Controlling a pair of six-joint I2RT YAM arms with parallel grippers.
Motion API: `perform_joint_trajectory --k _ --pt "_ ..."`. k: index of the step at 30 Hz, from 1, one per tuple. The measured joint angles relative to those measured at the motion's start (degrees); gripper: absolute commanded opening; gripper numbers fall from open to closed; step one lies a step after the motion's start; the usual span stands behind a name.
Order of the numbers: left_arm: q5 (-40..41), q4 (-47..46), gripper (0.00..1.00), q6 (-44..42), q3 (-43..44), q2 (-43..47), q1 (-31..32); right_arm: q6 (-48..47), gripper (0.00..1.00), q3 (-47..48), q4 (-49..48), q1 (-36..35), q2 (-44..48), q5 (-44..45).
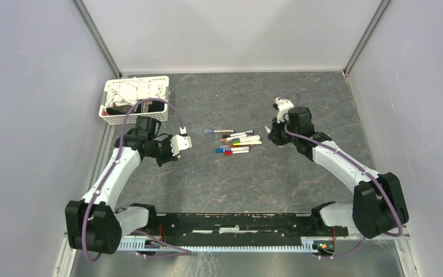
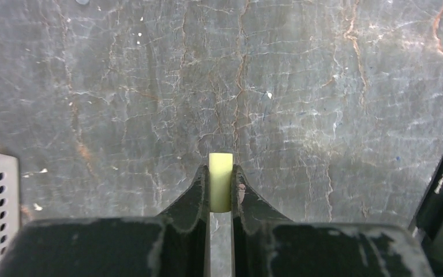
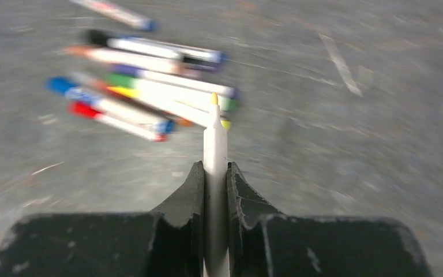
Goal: Open the pen caps
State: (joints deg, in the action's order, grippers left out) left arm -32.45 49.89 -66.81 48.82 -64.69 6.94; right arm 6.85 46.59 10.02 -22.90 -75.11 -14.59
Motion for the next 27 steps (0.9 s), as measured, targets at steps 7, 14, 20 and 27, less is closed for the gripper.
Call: perform_joint_trajectory --k 7,14,20,27 --pt "2.7 -12.2 0.02 8.3 -4.4 -5.9 1.4 1.1 0.0 -8.1 -3.5 5.0 -1.2 19.1" --pt "9.5 -25.8 0.02 13.7 -10.9 -12.4 4.6 2.3 0.03 -10.9 -9.0 6.4 -5.5 25.9" --pt "12.7 -33.7 0.02 16.8 -11.5 -16.6 5.2 1.2 0.21 -10.9 -12.4 6.6 -10.1 26.7" --pt "14.0 -35.9 0.4 17.6 -11.7 -16.9 5.2 0.3 0.37 -10.5 -14.2 6.9 -11.5 26.7"
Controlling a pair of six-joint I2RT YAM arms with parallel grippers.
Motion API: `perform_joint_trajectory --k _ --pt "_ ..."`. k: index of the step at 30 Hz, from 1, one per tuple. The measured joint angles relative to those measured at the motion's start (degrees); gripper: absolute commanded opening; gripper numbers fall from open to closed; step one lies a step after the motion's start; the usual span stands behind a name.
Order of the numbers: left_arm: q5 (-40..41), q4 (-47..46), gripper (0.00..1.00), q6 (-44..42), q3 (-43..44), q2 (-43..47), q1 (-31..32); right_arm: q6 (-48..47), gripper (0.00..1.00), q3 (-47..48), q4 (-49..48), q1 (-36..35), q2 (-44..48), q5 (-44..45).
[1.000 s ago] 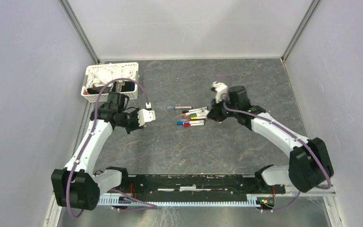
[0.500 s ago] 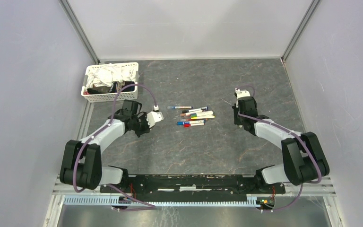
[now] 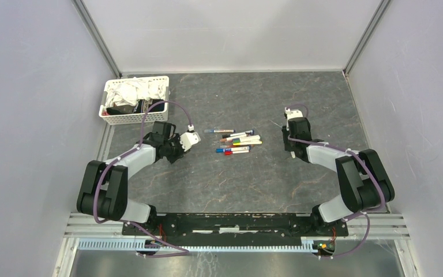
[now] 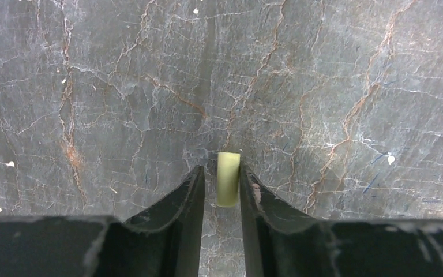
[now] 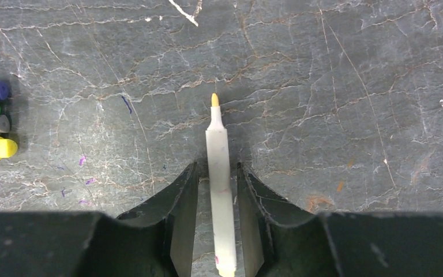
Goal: Open the pen caps
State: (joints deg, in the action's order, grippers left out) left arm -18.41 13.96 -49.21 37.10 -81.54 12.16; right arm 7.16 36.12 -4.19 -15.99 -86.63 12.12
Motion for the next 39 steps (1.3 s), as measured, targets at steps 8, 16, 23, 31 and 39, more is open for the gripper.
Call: perform_joint_trajectory --k 8,16,23,31,39 --pt "0.0 1.9 0.52 0.0 0.4 0.6 0.0 0.1 0.36 0.0 0.0 0.0 0.1 -0.3" --pt "-1.4 10.7 0.86 0.9 5.5 0.6 0.0 0.1 0.58 3.8 2.6 -0.2 3.3 -3.9" --pt "-7.5 22.9 1.0 4.5 24.5 2.9 -1.6 -3.7 0.64 17.9 3.8 -4.9 0.9 -12.4" --pt "-12.1 32.2 1.0 7.9 33.4 9.1 -2.7 -10.4 0.61 31.0 9.8 -10.4 -12.8 -24.6" --pt "-13.7 39.9 1.0 7.8 32.7 9.8 -2.8 -14.0 0.57 25.9 14.0 -12.9 -14.9 -29.1"
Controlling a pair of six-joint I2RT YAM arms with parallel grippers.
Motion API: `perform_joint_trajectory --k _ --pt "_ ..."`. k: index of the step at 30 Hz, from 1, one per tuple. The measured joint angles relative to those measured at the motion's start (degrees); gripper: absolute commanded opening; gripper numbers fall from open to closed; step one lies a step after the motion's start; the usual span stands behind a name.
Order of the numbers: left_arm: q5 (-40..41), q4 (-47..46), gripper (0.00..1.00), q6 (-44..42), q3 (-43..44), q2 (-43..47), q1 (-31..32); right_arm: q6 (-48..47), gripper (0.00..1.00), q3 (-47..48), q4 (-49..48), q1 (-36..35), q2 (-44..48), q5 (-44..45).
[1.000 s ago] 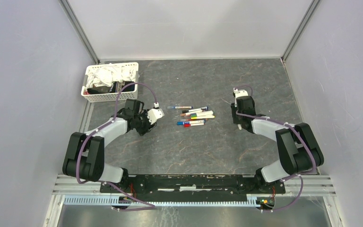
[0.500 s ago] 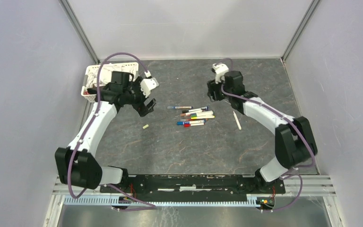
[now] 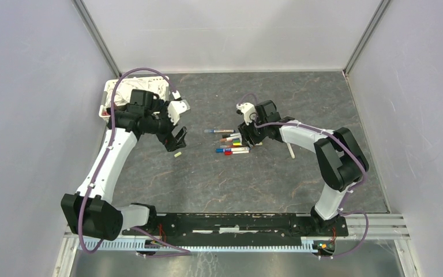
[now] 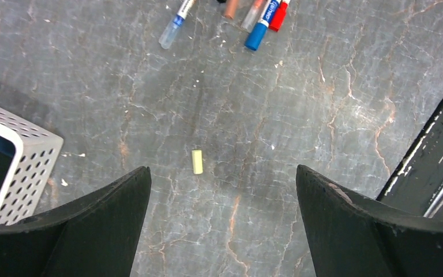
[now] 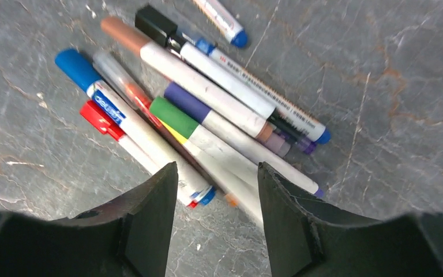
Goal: Open the pen caps
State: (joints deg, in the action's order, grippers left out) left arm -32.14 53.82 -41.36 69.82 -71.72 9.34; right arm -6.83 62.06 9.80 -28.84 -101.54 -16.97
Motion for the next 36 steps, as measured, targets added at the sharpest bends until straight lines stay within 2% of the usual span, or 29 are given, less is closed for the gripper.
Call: perform_joint_trajectory --k 15,25,36 --pt "-1.5 1.9 1.0 0.0 -1.9 0.0 0.0 -0.8 0.42 -1.9 0.2 -0.7 -1.4 -0.8" --pt "-2.6 3.3 1.0 -0.7 -1.9 0.3 0.0 0.5 0.36 -6.3 -3.9 -2.3 0.6 -1.4" --pt "-3.0 3.9 1.0 -1.6 -2.6 1.9 0.0 1.3 0.17 -7.6 -4.3 -2.7 2.0 -1.7"
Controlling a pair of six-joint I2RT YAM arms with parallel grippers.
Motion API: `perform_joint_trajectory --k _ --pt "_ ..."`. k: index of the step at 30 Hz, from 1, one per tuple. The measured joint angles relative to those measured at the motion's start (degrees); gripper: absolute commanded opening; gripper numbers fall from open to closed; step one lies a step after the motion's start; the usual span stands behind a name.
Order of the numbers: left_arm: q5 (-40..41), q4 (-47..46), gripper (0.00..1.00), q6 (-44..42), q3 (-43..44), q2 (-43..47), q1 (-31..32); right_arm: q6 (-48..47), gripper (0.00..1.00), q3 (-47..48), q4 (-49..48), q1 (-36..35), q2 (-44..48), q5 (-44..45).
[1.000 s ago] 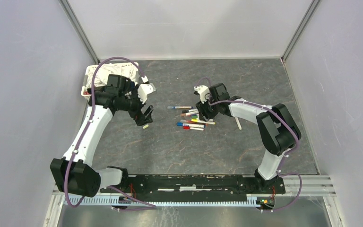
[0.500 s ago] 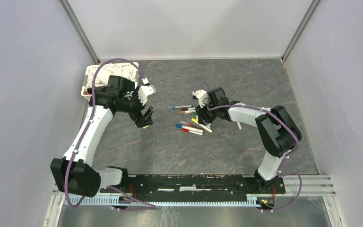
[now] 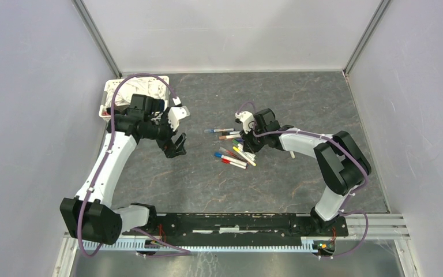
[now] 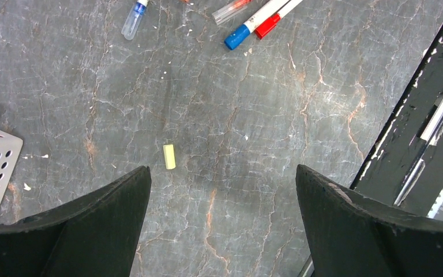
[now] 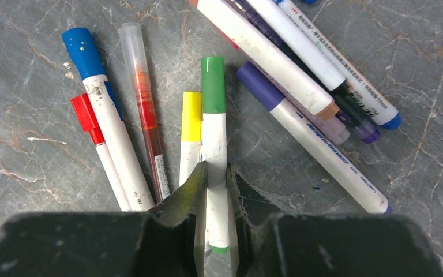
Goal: Open the pen caps
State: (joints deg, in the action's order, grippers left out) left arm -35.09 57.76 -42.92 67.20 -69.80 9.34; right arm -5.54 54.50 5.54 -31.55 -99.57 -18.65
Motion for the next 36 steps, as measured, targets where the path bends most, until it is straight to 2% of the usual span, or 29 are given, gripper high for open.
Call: perform_joint_trajectory --k 11,20,26,36 --pt "-0.2 0.5 1.0 -0.3 -0.1 0.0 0.0 -0.1 0.0 0.0 3.0 -0.9 1.9 -0.8" --pt "-4.2 1.2 1.0 -4.9 -1.7 0.0 0.0 1.4 0.0 1.1 4.5 -1.7 7.3 -6.5" --pt "-9.0 3.1 1.0 -14.6 -4.3 1.8 0.6 5.3 0.0 3.1 4.2 -4.6 9.5 -16.7" --pt "-6.5 3.0 0.9 -32.1 -4.5 4.6 8.7 10.8 0.0 8.5 3.3 -10.8 9.3 -29.4"
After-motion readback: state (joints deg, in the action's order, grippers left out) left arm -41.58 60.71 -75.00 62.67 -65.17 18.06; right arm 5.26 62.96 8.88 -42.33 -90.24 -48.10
